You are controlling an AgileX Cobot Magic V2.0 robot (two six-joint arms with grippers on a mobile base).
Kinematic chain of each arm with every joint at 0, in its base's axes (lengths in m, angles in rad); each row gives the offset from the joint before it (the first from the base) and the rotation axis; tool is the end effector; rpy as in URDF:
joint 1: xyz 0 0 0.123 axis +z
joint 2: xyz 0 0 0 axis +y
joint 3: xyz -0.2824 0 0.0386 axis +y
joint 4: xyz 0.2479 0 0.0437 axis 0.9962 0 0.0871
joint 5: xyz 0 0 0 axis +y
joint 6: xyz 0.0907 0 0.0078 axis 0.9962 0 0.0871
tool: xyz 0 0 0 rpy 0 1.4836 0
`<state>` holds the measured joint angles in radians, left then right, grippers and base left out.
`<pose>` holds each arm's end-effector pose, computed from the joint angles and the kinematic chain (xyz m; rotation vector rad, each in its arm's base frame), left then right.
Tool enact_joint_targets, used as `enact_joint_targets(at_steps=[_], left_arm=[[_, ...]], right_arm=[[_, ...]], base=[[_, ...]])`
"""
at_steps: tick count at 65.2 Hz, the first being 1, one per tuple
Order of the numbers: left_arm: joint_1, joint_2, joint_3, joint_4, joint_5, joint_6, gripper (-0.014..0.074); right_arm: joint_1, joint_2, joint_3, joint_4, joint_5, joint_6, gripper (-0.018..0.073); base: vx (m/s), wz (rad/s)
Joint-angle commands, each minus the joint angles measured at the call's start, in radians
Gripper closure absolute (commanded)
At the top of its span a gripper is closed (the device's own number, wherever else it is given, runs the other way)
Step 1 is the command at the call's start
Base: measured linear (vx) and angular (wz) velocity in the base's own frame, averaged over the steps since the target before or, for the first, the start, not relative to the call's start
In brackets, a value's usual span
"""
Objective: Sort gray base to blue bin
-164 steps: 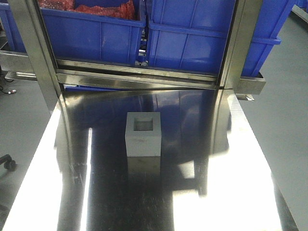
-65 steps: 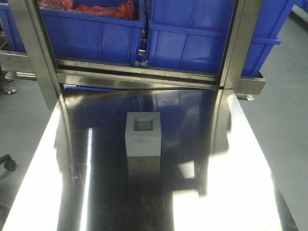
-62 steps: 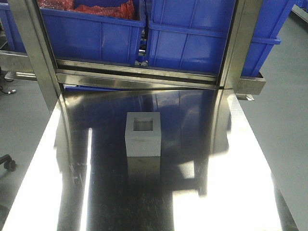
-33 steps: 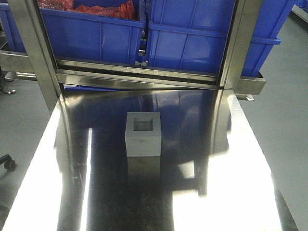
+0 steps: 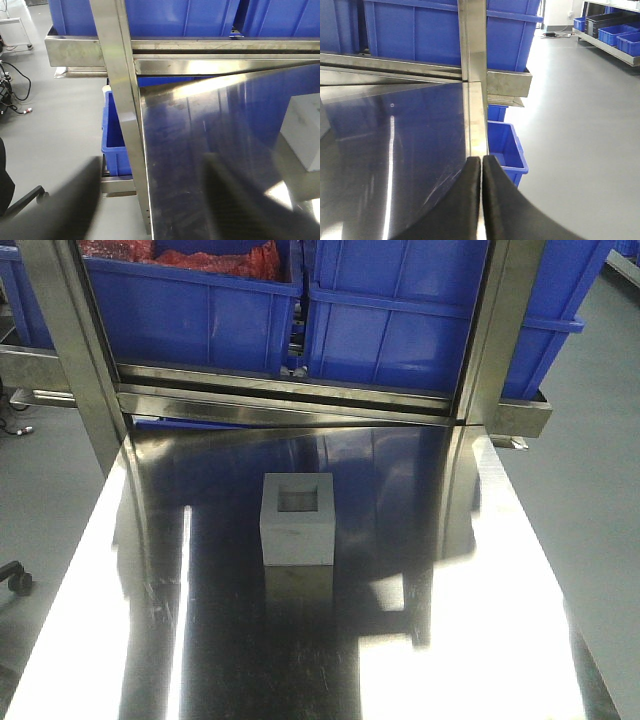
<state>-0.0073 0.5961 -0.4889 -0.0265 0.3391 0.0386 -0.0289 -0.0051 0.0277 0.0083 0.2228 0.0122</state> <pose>0.1243 -0.0017 0.2983 0.0261 1.9296 -0.0043 0.0561 -0.0015 0.1838 0.0412 1.7285 -0.0048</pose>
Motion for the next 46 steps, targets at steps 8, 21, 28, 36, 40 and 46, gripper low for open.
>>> enact_joint_targets(at_steps=[8, 21, 28, 36, 40, 46], left_arm=[[0.002, 0.005, -0.037, -0.009, -0.069, 0.0, -0.0132], [0.002, 0.008, -0.041, -0.018, -0.089, 0.0, -0.0072], [0.001, 0.04, -0.071, -0.019, -0.072, 0.034, -0.0026], [0.001, 0.139, -0.159, -0.021, -0.019, 0.1, 0.0018], [0.001, 0.2, -0.216, -0.023, -0.002, 0.13, 0.0027], [0.001, 0.29, -0.301, -0.063, -0.002, 0.153, 0.0029]], right_arm=[[-0.002, 0.018, 0.002, -0.008, -0.073, -0.012, 0.0564], [-0.002, 0.018, 0.002, -0.008, -0.073, -0.012, 0.0564], [-0.002, 0.018, 0.002, -0.008, -0.073, -0.012, 0.0564], [-0.002, 0.018, 0.002, -0.008, -0.073, -0.012, 0.0564], [-0.002, 0.018, 0.002, -0.008, -0.073, -0.012, 0.0564], [-0.002, 0.018, 0.002, -0.008, -0.073, -0.012, 0.0564]], base=[[0.0, 0.0], [0.0, 0.0], [0.0, 0.0], [0.0, 0.0], [0.0, 0.0], [0.0, 0.0]])
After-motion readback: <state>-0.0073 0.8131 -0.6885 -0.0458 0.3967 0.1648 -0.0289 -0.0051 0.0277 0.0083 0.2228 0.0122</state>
